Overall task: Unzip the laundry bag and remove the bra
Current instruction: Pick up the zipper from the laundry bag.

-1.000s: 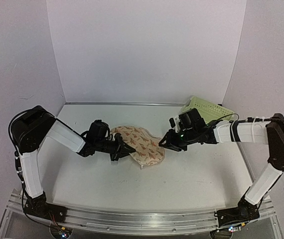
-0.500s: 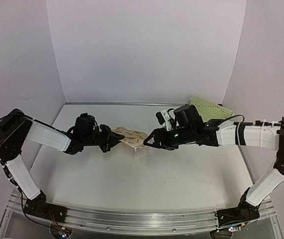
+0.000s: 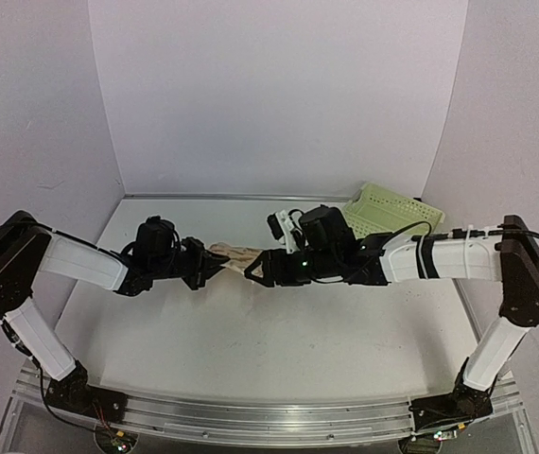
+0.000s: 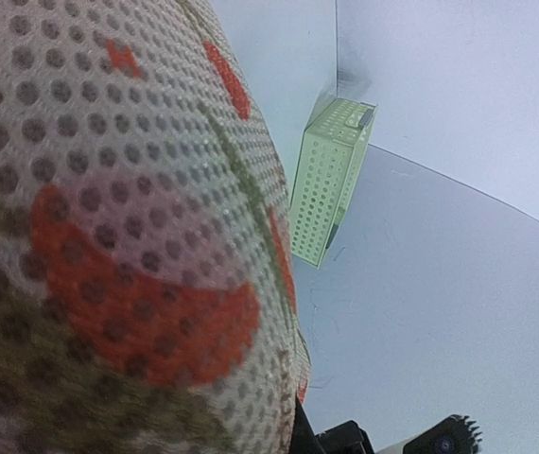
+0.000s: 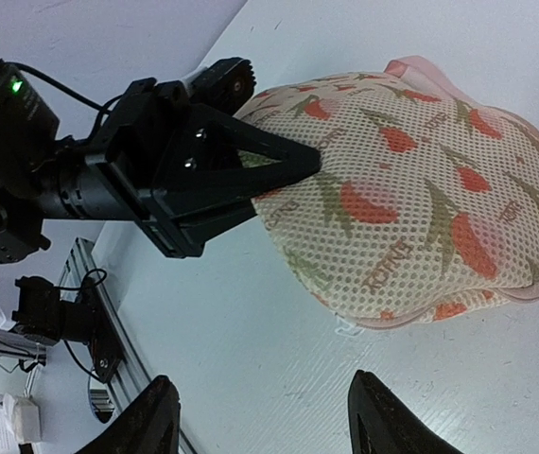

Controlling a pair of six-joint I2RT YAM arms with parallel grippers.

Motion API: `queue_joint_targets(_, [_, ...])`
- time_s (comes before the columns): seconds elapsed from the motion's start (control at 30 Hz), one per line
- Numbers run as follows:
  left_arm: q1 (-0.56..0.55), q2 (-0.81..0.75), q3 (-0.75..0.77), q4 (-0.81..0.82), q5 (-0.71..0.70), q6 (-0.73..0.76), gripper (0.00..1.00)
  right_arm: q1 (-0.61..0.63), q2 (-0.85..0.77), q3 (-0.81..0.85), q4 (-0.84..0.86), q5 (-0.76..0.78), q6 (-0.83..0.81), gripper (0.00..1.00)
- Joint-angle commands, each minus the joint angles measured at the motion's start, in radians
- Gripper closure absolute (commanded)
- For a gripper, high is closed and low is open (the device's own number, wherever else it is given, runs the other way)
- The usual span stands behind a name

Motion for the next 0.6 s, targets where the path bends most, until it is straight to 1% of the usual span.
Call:
queue_joint_targets(0.0, [0.003,-0.067,0.003,0.074,-0.016,-0.011,1.00,0.025,0.035,0.036,0.069,0.121,0.031,0.38])
queue_joint_targets(0.23, [0.003,-0.070,-0.001,0.074,-0.019,-0.016,1.00,0.067,0.083,0.020,0.118,0.223,0.074,0.39])
queue_joint_targets(0.43, [0.003,-0.077,-0.004,0.074,-0.022,-0.018,1.00,0.087,0.134,0.048,0.124,0.266,0.095,0.48])
queue_joint_targets(0.57, [0.003,-0.079,-0.004,0.074,-0.019,-0.016,1.00,0.088,0.146,0.056,0.125,0.325,0.098,0.51])
